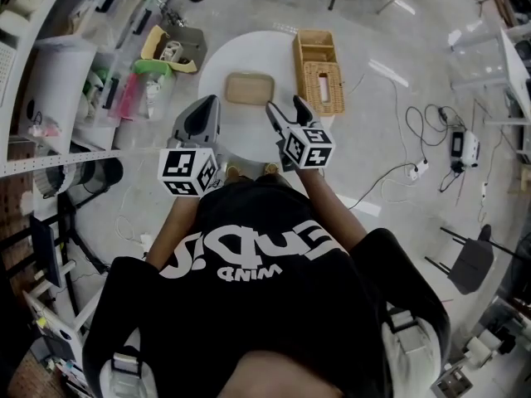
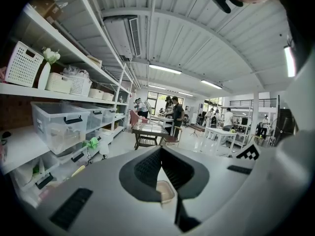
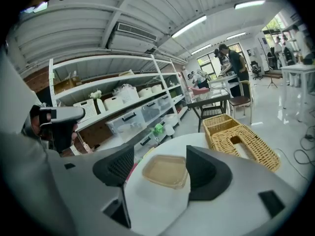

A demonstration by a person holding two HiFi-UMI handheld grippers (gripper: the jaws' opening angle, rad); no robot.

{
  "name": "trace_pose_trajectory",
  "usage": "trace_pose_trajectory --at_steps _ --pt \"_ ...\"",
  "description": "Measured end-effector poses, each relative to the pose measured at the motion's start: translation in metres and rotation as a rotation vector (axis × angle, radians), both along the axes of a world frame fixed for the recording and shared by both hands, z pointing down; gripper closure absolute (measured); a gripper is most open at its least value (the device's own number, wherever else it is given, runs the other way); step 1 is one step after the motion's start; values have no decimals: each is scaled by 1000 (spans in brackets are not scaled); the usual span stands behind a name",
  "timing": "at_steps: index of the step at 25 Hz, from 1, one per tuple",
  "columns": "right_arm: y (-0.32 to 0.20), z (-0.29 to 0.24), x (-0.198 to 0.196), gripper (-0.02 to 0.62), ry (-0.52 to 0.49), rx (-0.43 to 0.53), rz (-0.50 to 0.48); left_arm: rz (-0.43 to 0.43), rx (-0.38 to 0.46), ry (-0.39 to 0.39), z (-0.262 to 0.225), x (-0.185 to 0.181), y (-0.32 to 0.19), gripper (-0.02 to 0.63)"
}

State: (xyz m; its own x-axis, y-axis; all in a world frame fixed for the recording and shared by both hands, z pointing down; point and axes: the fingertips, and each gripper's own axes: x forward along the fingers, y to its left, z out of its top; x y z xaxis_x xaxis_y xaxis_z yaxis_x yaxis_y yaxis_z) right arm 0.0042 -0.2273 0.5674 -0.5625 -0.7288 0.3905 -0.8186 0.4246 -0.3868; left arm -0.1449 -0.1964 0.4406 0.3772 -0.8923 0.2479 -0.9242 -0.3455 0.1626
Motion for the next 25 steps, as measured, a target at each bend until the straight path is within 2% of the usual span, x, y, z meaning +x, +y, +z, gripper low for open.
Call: trace_pose_trajectory --at_steps 9,15,19,25 --pt "-20 81 -14 280 51 -148 -14 -27 -45 -23 15 -11 -8 606" --pt "-32 122 -14 282 49 -246 8 -50 -66 -39 21 -20 -11 606" --pt "-39 138 -16 296 12 -291 14 -59 -83 -44 25 -24 -15 606" --pt "-39 147 -19 325 11 -326 -1 -66 -103 -37 30 -25 -17 606"
